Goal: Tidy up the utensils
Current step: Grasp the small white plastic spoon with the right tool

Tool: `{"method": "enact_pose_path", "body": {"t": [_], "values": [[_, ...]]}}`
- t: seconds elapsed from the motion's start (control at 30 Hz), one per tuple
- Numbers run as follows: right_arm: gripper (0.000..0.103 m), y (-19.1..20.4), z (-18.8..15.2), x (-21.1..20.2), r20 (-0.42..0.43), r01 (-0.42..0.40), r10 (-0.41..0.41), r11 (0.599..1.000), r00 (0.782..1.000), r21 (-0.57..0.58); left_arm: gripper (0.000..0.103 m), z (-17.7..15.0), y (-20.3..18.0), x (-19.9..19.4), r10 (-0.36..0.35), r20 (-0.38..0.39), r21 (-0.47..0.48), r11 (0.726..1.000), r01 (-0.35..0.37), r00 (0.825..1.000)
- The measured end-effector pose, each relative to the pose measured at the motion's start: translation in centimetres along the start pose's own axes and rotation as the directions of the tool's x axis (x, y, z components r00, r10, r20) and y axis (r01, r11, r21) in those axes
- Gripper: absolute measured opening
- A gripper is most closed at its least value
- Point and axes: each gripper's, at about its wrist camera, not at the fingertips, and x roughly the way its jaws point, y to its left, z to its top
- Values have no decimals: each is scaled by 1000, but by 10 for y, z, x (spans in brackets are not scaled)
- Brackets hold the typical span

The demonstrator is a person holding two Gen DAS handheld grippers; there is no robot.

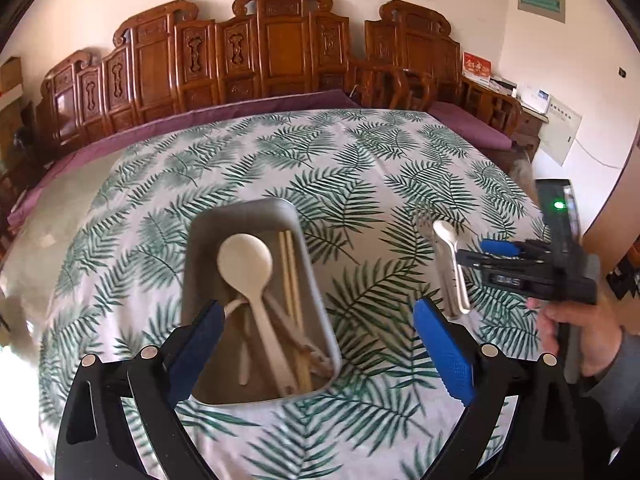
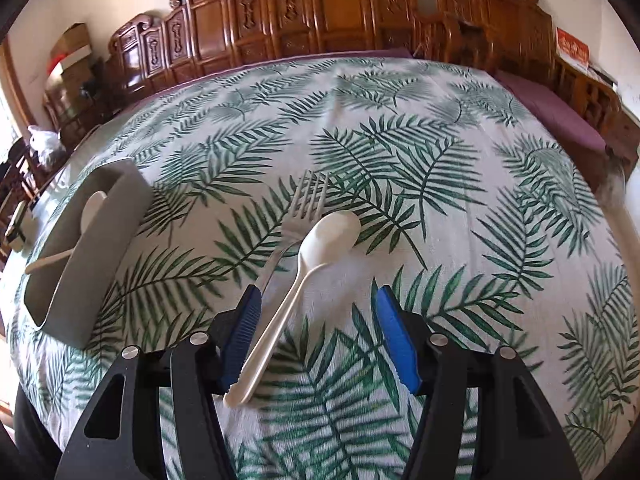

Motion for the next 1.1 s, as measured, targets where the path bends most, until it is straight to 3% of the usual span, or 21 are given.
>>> {"method": "enact_pose_path", "body": {"t": [0.17,0.37,0.47,0.53,0.57,0.97,1.1], "values": [[60,2,9,20,-39,23,-23,1000,999,6,92,-3,-10,9,-5,-21,-9,1000,5,1000],[47,10,11,22,-58,86,-91,993,994,-85,92,-3,-21,18,-11,-39,-7,1000,11,999],[34,5,10,19,-78,83,-92,990,993,-113,92,0,-26,22,-17,-47,-5,1000,16,999],[13,-1,9,16,-92,73,-86,989,992,-129,92,2,-30,27,-25,-52,-5,1000,25,998],[9,-3,8,15,-100,68,-82,988,992,-136,92,3,-32,30,-29,-57,-4,1000,28,998],[8,-46,-13,-8,-158,81,-104,986,982,-145,92,28,-74,84,-54,-145,54,997,62,988],[8,-54,-16,-11,-154,53,-73,990,985,-129,92,37,-91,108,-64,-185,79,994,80,981]]}}
